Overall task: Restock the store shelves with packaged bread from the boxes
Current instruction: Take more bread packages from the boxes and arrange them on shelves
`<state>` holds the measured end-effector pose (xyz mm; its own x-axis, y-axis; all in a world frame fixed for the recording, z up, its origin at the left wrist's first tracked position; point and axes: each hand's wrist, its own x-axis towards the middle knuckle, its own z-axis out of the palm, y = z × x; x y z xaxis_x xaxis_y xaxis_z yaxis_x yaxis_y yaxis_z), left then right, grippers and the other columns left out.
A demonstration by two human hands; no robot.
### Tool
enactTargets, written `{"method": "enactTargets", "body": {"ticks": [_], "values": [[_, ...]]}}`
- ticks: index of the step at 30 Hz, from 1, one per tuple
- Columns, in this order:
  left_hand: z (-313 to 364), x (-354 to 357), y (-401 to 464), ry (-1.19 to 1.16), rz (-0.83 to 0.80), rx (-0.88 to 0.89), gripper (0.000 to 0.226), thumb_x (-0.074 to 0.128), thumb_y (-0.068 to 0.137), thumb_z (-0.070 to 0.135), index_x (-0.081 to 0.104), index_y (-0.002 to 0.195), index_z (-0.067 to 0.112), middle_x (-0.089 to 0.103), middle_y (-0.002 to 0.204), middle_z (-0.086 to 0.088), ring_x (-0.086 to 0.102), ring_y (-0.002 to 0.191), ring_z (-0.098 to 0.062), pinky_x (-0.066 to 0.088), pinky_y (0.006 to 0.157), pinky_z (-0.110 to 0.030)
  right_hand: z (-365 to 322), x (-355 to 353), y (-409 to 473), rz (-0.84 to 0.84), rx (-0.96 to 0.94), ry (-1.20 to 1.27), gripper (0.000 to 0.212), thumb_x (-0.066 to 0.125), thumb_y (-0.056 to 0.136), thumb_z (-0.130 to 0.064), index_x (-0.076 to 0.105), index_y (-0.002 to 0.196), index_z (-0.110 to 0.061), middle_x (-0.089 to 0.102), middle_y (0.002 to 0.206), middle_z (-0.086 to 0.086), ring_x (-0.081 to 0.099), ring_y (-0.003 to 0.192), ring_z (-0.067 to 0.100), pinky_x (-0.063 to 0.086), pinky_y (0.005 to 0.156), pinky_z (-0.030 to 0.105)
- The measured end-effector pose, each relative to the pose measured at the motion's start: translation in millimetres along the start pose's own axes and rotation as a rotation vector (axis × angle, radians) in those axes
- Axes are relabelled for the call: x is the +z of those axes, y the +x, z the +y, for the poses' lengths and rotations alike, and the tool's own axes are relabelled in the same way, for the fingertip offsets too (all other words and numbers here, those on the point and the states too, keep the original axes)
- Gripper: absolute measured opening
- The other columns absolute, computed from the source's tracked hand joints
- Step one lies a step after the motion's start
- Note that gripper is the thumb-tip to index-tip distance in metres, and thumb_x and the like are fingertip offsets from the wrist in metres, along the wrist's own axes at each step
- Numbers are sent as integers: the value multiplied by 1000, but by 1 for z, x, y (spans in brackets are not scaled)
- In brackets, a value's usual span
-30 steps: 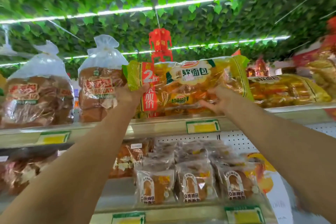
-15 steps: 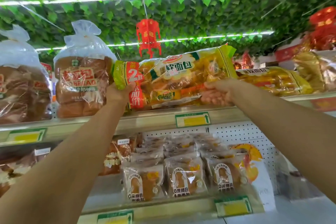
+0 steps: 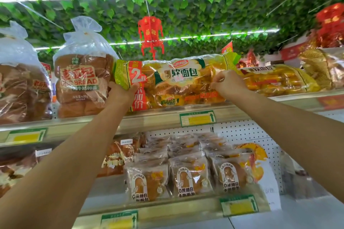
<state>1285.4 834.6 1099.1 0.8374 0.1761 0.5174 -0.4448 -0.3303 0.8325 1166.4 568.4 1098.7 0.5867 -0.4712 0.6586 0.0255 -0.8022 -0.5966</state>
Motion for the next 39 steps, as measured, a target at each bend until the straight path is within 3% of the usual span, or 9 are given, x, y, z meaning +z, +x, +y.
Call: {"method": "enactTargets", "body": {"ticks": [4,9,13,17,21,25,29,35,39], "values": [[0,-1,0,118,-5,14,93,59,92,54,11,151,1,43,148,-22,46,131,-43,39,107,-52,0,-3,-1,-18,-17,19,13,63,91,-15,69,103,-16,65,115,4,61,90,21,52,81,38],[-4,0,-3,119,58,89,92,69,90,39,10,151,4,31,155,-18,38,137,-42,36,111,-53,7,7,-9,26,-29,25,27,65,91,-23,65,118,-19,61,124,3,58,106,22,50,90,37],[-7,5,-16,144,166,223,88,75,84,26,20,150,6,21,157,-16,20,145,-36,23,119,-49,19,25,-21,179,-103,110,24,63,91,-19,66,115,-18,64,113,7,61,103,22,53,90,42],[-1,9,-45,-36,180,334,66,71,86,22,35,141,13,35,146,-11,31,138,-29,31,115,-44,22,30,-41,257,-226,167,23,54,88,-6,64,97,-24,63,106,6,61,95,19,54,81,35],[12,18,-103,-214,95,376,48,66,90,16,45,133,15,52,124,0,51,117,-15,44,106,-36,29,20,-70,236,-259,259,28,51,91,-6,63,96,-31,60,114,2,58,97,15,53,84,35],[31,33,-181,-556,-179,95,23,61,95,9,56,115,19,66,105,1,69,90,-19,59,87,-39,49,-7,-109,188,-253,325,23,50,95,-5,67,101,-19,65,107,4,59,86,10,49,76,20],[33,59,-260,-732,-365,-172,18,62,94,6,56,108,17,71,92,-5,66,62,-16,56,64,-31,86,-50,-161,94,-187,426,23,49,96,-1,66,102,-15,61,88,-9,58,79,13,50,73,23],[31,107,-370,-749,-440,-364,6,59,97,10,62,97,15,71,79,0,65,63,-15,54,58,-28,161,-124,-222,-20,-116,415,28,50,90,5,68,92,-17,60,84,-15,56,72,1,48,71,24],[29,130,-446,-705,-425,-475,11,59,97,12,63,90,18,71,77,0,65,63,-16,55,58,-27,203,-168,-272,-143,9,479,31,46,87,10,66,87,-13,62,74,-1,53,46,-1,41,44,13]]}}
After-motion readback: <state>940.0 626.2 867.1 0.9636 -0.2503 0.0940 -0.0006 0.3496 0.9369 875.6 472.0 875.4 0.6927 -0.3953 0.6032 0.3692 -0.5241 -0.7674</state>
